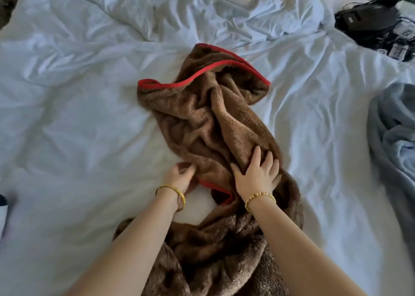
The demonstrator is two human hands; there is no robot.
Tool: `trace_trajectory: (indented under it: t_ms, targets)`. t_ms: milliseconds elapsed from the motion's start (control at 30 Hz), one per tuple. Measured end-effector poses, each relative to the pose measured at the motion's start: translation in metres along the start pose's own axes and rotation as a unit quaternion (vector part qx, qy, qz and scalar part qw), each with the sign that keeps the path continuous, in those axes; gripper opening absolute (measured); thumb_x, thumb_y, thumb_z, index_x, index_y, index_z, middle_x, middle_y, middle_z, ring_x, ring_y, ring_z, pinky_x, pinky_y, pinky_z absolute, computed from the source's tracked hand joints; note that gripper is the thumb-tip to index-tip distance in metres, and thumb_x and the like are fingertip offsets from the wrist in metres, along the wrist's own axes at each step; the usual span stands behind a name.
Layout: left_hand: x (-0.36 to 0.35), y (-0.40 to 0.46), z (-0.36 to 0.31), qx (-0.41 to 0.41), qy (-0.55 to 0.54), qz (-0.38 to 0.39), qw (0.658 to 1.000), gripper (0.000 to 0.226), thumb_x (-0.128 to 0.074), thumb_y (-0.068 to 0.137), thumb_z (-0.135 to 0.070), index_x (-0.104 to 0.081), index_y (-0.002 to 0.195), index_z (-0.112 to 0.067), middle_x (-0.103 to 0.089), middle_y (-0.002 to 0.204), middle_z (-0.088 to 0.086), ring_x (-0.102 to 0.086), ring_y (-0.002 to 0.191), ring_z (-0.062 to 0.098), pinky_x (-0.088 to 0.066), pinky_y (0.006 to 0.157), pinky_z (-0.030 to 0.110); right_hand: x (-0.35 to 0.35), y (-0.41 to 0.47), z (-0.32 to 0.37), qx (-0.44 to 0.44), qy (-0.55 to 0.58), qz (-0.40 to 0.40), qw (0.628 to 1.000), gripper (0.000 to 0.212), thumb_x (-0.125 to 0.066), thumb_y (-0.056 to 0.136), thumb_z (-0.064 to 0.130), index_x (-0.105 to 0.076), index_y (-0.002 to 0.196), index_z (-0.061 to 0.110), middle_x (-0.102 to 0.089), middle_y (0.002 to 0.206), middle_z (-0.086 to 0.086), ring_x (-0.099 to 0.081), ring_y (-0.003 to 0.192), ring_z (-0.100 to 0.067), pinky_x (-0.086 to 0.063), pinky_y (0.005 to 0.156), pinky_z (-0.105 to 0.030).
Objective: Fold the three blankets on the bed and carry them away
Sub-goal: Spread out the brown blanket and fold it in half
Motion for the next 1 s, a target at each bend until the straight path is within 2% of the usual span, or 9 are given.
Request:
trace_trajectory:
  t_ms: [133, 233, 333, 467, 633, 733, 800, 933, 1000]
  targets:
    - [-0.032, 0.006, -0.017, -0.001, 0.041, 0.080, 0.996, 0.078, -0.058, 0.072, -0.068, -0.047, 0.129, -0.016, -0.060, 0.125, 0.009, -0.058, 0.113, 0.028, -0.045, 0.100, 0.046, -0.015, 0.008, -0.020, -0.052, 0.029, 0.053, 0.997, 0.091, -0.056, 0.087, 0.037, 0.010, 0.148, 0.024, 0.003, 0.154, -0.007, -0.001, 0.140, -0.034, -0.020, 0.112, -0.046]
    - [-0.065, 0.002, -0.028, -0.018, 0.015, 0.112, 0.993, 0.066, -0.075, 0.070, -0.044, -0.047, 0.122, -0.013, -0.062, 0.119, 0.010, -0.063, 0.103, 0.024, -0.050, 0.094, 0.040, -0.007, 0.012, -0.022, -0.036, 0.008, 0.011, 0.999, 0.093, -0.059, 0.086, 0.033, 0.008, 0.148, 0.021, -0.021, 0.146, -0.015, -0.029, 0.130, -0.036, -0.036, 0.101, -0.045]
    - [-0.066, 0.002, -0.038, -0.073, 0.042, 0.009, 0.996, 0.038, -0.069, 0.076, -0.018, -0.056, 0.111, -0.010, -0.065, 0.109, 0.012, -0.063, 0.098, 0.027, -0.050, 0.092, 0.040, -0.001, 0.005, -0.026, -0.010, -0.039, 0.036, 0.999, 0.073, -0.051, 0.090, 0.034, -0.008, 0.148, 0.027, -0.038, 0.134, -0.015, -0.052, 0.111, -0.035, -0.046, 0.078, -0.037]
    - [-0.029, -0.010, -0.023, -0.021, 0.000, 0.003, 1.000, 0.032, -0.060, 0.082, -0.029, -0.060, 0.109, -0.011, -0.066, 0.107, 0.011, -0.064, 0.096, 0.028, -0.052, 0.088, 0.038, 0.005, -0.015, -0.018, 0.016, -0.130, 0.200, 0.971, 0.044, -0.048, 0.089, 0.042, -0.050, 0.125, 0.016, -0.056, 0.125, -0.012, -0.056, 0.110, -0.030, -0.046, 0.087, -0.035]
    - [-0.036, -0.040, -0.007, 0.013, -0.007, 0.148, 0.989, 0.057, -0.073, 0.074, -0.042, -0.059, 0.121, -0.014, -0.067, 0.114, 0.010, -0.063, 0.106, 0.030, -0.047, 0.097, 0.046, 0.022, -0.049, -0.018, 0.057, -0.247, 0.409, 0.877, 0.049, -0.033, 0.099, 0.031, -0.031, 0.144, 0.013, -0.035, 0.147, -0.010, -0.038, 0.131, -0.026, -0.035, 0.102, -0.033]
    - [-0.059, -0.062, -0.020, -0.024, 0.087, 0.069, 0.994, 0.042, -0.064, 0.081, -0.012, -0.055, 0.120, -0.005, -0.066, 0.107, 0.010, -0.061, 0.098, 0.029, -0.047, 0.093, 0.036, 0.026, -0.066, -0.037, 0.053, -0.202, 0.385, 0.899, 0.042, -0.036, 0.098, 0.030, -0.047, 0.132, 0.008, -0.049, 0.136, -0.011, -0.048, 0.121, -0.023, -0.038, 0.092, -0.026]
    - [-0.054, -0.072, -0.050, -0.088, 0.142, -0.077, 0.983, 0.036, -0.052, 0.084, -0.010, -0.055, 0.120, -0.007, -0.063, 0.108, 0.009, -0.058, 0.101, 0.031, -0.042, 0.087, 0.029, 0.027, -0.072, -0.052, 0.020, -0.068, 0.372, 0.925, 0.046, -0.044, 0.095, 0.041, -0.048, 0.132, 0.014, -0.052, 0.134, -0.007, -0.049, 0.118, -0.020, -0.036, 0.089, -0.020]
    - [-0.035, -0.109, -0.145, -0.376, 0.278, -0.266, 0.843, 0.031, -0.047, 0.086, -0.011, -0.063, 0.112, -0.007, -0.050, 0.127, 0.022, -0.053, 0.107, 0.043, -0.044, 0.088, 0.045, 0.063, -0.053, -0.057, -0.020, 0.149, 0.164, 0.975, 0.055, -0.041, 0.094, 0.049, -0.040, 0.138, 0.017, -0.055, 0.122, -0.006, -0.051, 0.114, -0.022, -0.037, 0.097, -0.028]
    - [-0.068, -0.124, -0.146, -0.454, 0.470, -0.167, 0.738, 0.031, -0.047, 0.087, -0.018, -0.061, 0.114, -0.021, -0.044, 0.133, 0.014, -0.053, 0.102, 0.042, -0.047, 0.084, 0.048, 0.091, -0.041, -0.047, -0.013, 0.295, 0.038, 0.955, 0.033, -0.038, 0.097, 0.038, -0.055, 0.115, 0.017, -0.056, 0.094, 0.002, -0.054, 0.099, -0.021, -0.041, 0.086, -0.031]
Point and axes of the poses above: each hand's wrist, its own y-axis towards the middle knuckle, its own x-axis out of the back of the hand, z = x × y, the point moved 5 cm from there along y, towards the middle knuckle
